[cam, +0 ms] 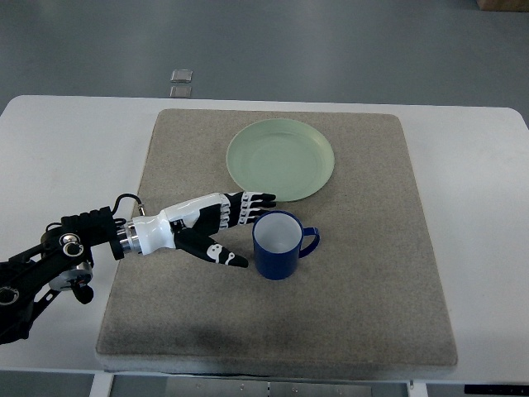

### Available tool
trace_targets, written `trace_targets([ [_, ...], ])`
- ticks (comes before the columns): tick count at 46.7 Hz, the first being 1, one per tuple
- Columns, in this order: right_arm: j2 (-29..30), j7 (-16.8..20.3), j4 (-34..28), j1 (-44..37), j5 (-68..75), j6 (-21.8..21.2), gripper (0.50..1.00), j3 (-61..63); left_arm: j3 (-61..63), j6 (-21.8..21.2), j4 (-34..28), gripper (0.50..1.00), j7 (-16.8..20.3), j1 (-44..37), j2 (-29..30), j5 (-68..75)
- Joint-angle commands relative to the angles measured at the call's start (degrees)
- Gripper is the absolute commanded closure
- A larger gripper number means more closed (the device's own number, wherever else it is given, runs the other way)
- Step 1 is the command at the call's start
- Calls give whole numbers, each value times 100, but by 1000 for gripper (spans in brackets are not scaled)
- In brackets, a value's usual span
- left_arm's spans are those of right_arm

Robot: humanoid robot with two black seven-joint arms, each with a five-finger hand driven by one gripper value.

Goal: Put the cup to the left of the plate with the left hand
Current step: 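Reach the left hand toward the blue mug, fingers around its body, then close the left hand fingers around the blue mug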

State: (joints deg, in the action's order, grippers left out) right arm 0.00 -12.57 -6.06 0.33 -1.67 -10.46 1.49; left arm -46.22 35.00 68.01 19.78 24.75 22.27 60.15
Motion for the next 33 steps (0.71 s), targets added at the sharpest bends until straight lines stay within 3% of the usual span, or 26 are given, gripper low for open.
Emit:
trace_targets([
  [1, 0, 0, 0, -7, 0, 0, 568, 0, 34, 0, -25, 504, -1, 12, -91, 23],
  [18, 0, 0, 0, 2, 0, 0, 568, 0, 298, 0, -490, 504, -10, 267, -451, 15],
  [33, 0, 0, 0, 2, 0, 0, 568, 0, 342, 0, -517, 501, -10, 346, -539, 23],
])
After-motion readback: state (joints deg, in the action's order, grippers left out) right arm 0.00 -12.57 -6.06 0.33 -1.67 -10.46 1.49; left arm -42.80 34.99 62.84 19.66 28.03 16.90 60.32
